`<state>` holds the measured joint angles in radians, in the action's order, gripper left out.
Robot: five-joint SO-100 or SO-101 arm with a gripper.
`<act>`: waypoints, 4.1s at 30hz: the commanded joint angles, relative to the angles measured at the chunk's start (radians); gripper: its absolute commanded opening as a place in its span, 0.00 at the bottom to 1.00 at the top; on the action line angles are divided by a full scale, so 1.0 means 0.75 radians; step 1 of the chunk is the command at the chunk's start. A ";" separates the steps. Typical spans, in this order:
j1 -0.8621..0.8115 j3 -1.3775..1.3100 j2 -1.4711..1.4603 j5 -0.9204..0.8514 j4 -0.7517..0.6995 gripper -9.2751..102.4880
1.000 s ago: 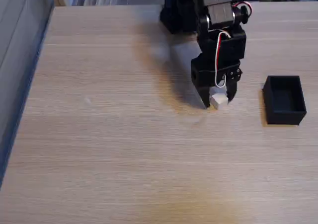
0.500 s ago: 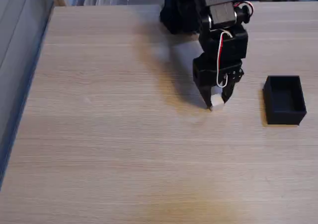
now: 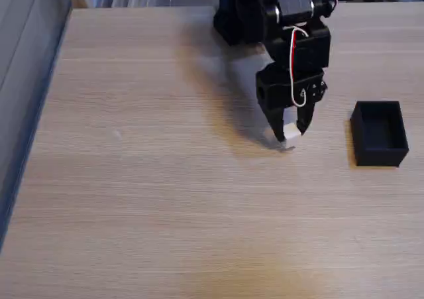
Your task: Pick a white block and place it in the black box.
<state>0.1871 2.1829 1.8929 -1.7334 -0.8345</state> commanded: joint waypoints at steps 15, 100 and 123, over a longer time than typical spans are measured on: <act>0.196 -0.331 0.182 0.108 -0.380 0.09; -0.049 1.154 1.530 0.102 -0.072 0.08; -0.104 1.231 1.918 0.188 -0.683 0.08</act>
<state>0.1150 3.0925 3.3257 -1.5892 -1.3422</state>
